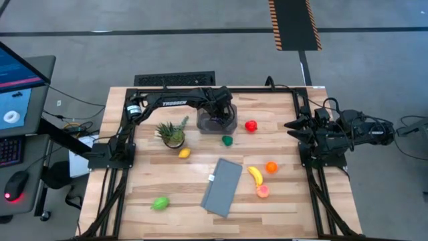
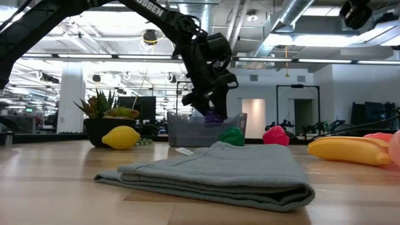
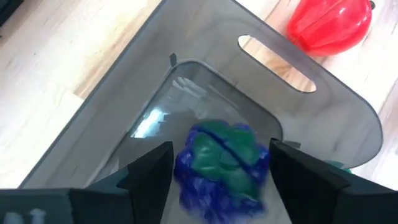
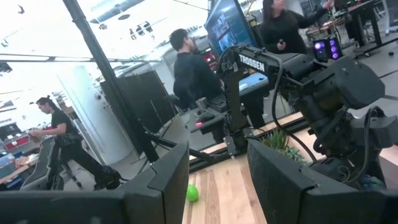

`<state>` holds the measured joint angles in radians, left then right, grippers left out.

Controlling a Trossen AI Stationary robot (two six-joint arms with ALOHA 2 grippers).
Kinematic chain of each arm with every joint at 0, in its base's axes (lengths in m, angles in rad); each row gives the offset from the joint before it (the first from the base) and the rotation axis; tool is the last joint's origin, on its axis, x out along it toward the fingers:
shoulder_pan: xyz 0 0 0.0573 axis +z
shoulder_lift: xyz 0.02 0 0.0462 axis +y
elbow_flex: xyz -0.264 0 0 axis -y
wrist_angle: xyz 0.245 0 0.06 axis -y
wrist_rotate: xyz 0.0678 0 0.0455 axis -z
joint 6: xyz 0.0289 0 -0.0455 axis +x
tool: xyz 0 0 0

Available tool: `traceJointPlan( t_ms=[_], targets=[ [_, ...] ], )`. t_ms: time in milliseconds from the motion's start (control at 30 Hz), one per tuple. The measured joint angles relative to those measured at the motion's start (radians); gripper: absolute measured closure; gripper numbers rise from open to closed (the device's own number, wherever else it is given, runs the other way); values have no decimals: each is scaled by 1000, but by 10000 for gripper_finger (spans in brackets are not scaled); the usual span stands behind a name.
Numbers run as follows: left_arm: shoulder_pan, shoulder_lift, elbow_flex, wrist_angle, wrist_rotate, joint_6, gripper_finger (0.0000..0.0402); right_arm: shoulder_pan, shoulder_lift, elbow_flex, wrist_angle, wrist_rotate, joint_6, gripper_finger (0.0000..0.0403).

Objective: Pick and placing Produce into tupperware
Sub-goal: Put the grapes into the black bin, then put the melon into the black bin

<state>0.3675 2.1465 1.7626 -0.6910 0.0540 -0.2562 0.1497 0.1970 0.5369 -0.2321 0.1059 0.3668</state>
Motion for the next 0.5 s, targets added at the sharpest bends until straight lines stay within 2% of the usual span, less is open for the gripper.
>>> traceJointPlan(
  t_ms=[200,500],
  targets=[
    [0,0,0,0,-6,-1,102,0,0,0,0,0,0,217],
    [0,0,0,-2,10,-1,94,0,0,0,0,0,0,217]
  ],
)
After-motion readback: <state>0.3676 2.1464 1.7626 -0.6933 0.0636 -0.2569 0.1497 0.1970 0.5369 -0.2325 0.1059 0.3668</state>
